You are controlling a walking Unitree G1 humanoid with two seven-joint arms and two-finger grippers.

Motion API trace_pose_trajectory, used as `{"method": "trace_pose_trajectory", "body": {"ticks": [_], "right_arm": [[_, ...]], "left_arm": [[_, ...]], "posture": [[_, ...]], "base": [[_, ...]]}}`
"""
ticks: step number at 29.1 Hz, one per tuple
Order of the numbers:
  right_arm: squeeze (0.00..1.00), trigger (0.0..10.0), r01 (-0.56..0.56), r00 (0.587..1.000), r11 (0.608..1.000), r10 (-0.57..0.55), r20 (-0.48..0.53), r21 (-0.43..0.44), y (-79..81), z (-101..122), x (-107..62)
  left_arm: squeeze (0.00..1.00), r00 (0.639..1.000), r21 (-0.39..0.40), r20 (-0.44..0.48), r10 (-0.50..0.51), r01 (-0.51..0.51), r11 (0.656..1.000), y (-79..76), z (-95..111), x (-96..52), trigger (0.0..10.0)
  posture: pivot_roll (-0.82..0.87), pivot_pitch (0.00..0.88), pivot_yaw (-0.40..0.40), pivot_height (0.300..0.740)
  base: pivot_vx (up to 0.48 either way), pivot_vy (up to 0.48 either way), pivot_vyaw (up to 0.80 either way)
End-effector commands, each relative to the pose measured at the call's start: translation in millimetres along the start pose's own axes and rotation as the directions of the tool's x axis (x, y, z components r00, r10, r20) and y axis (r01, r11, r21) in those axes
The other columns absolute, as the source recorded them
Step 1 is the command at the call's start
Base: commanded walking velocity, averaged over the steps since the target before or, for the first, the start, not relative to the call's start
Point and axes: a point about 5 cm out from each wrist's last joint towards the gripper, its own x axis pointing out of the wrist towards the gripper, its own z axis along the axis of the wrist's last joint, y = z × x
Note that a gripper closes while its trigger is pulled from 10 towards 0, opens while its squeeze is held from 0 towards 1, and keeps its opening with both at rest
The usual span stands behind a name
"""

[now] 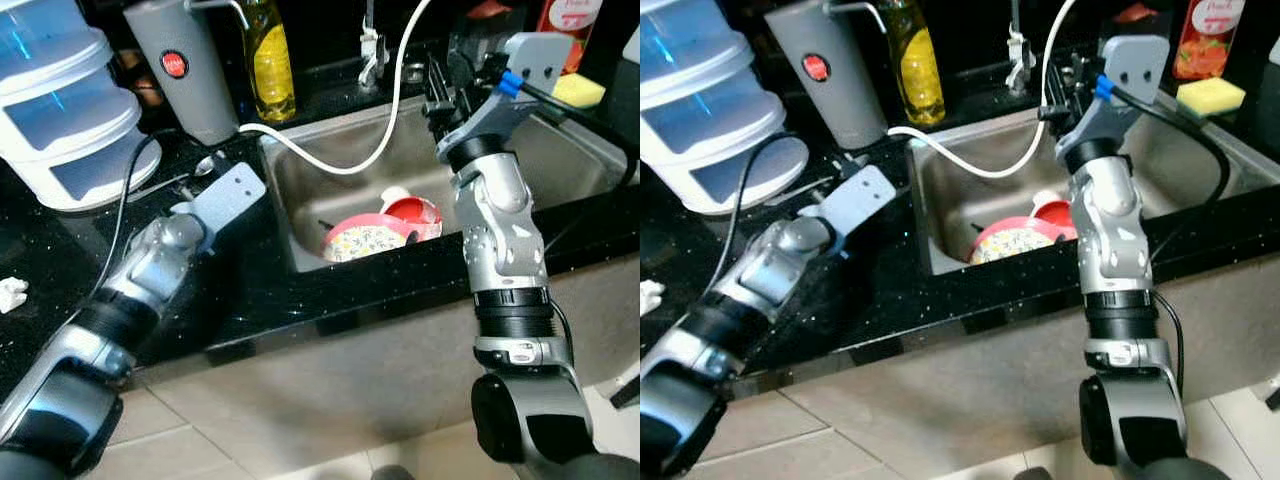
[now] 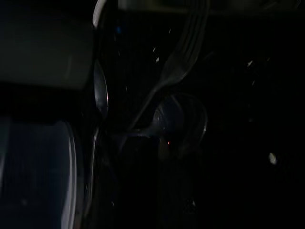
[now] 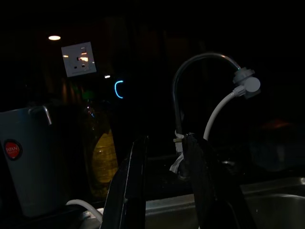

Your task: Kitchen organization

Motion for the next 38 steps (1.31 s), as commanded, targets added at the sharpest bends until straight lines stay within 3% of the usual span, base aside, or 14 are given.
{"method": "trace_pose_trajectory", "body": {"ticks": [1,5,6,7,12,19,23,24,27,31,34,36,37,38], "right_arm": [[0.00,10.0,-0.014,1.000,1.000,0.014,-0.002,0.003,4.3,1.1,-0.3],[0.00,10.0,-0.011,1.000,1.000,0.011,-0.004,0.001,3.3,1.6,-0.7],[0.00,10.0,-0.010,1.000,1.000,0.010,-0.005,0.000,3.0,1.8,-0.9],[0.00,10.0,-0.010,1.000,1.000,0.010,-0.005,-0.001,3.0,2.3,-1.1],[0.00,10.0,-0.009,1.000,1.000,0.009,-0.005,-0.001,2.8,2.9,-1.5],[0.00,10.0,-0.022,1.000,1.000,0.022,-0.007,0.009,6.2,2.3,1.2],[0.00,10.0,-0.024,1.000,1.000,0.024,-0.005,0.011,6.7,2.5,1.8],[0.00,10.0,-0.025,1.000,1.000,0.025,-0.005,0.013,7.1,2.5,2.3],[0.00,10.0,-0.027,1.000,1.000,0.027,-0.003,0.016,8.3,2.2,3.2],[0.00,10.0,-0.029,1.000,0.999,0.029,0.006,0.013,9.4,3.8,4.3],[0.00,10.0,-0.028,1.000,1.000,0.028,0.012,0.012,8.8,5.5,4.9],[0.00,10.0,-0.022,0.999,1.000,0.022,0.023,0.010,6.7,9.2,5.9],[0.00,10.0,-0.022,0.999,1.000,0.022,0.023,0.010,6.7,9.2,5.9],[0.00,10.0,-0.018,0.999,1.000,0.018,0.028,0.010,5.5,10.5,6.3]], "left_arm": [[0.00,0.995,-0.015,-0.069,-0.074,0.073,0.997,-19.2,-17.1,6.5,10.0],[0.00,0.993,-0.023,-0.085,-0.076,0.074,0.997,-18.5,-19.5,10.0,10.0],[0.00,0.993,-0.022,-0.093,-0.078,0.076,0.997,-17.8,-21.7,13.0,6.2],[0.00,0.991,-0.020,-0.098,-0.086,0.085,0.996,-17.7,-25.2,16.4,0.0],[0.00,0.992,-0.014,-0.082,-0.093,0.092,0.996,-18.2,-27.0,16.9,0.0],[0.00,0.998,0.070,0.048,0.029,-0.032,0.997,-0.8,-12.4,10.1,0.0],[0.00,0.995,0.059,0.075,0.067,-0.071,0.996,5.5,-7.5,8.6,0.0],[0.00,0.987,0.069,0.115,0.112,-0.121,0.990,12.2,-1.1,5.2,10.0],[0.00,0.943,0.057,0.250,0.218,-0.239,0.969,28.2,20.6,-8.6,10.0],[0.00,0.894,-0.086,0.387,0.228,-0.211,0.974,36.2,46.9,-27.6,10.0],[0.00,0.871,-0.109,0.421,0.252,-0.227,0.968,39.7,56.1,-35.0,10.0],[0.00,0.793,-0.166,0.514,0.327,-0.282,0.945,49.1,79.2,-54.2,10.0],[0.00,0.793,-0.166,0.514,0.327,-0.282,0.945,49.1,79.2,-54.2,10.0],[0.00,0.742,-0.218,0.570,0.354,-0.279,0.935,53.2,92.8,-64.6,10.0]], "posture": [[-0.18,0.012,0.131,0.740],[-0.18,0.013,0.130,0.740],[-0.19,0.014,0.130,0.740],[-0.19,0.015,0.132,0.740],[-0.19,0.014,0.130,0.740],[-0.17,0.008,0.118,0.740],[-0.17,0.005,0.116,0.740],[-0.16,0.003,0.115,0.740],[-0.15,0.000,0.112,0.740],[-0.15,0.000,0.113,0.740],[-0.15,0.000,0.112,0.740],[-0.15,0.000,0.108,0.740],[-0.15,0.000,0.108,0.740],[-0.15,0.000,0.107,0.740]], "base": [[0.000,0.000,0.00],[0.000,0.000,0.00],[0.000,0.000,0.00],[0.000,0.000,0.00],[0.000,0.000,0.00],[0.000,0.000,0.00],[0.000,0.000,0.00],[0.000,0.000,0.00],[0.000,0.000,0.00],[0.000,0.000,0.00],[0.000,0.000,0.00],[0.000,0.000,0.00],[0.000,0.000,0.00],[0.000,0.000,0.00]]}}
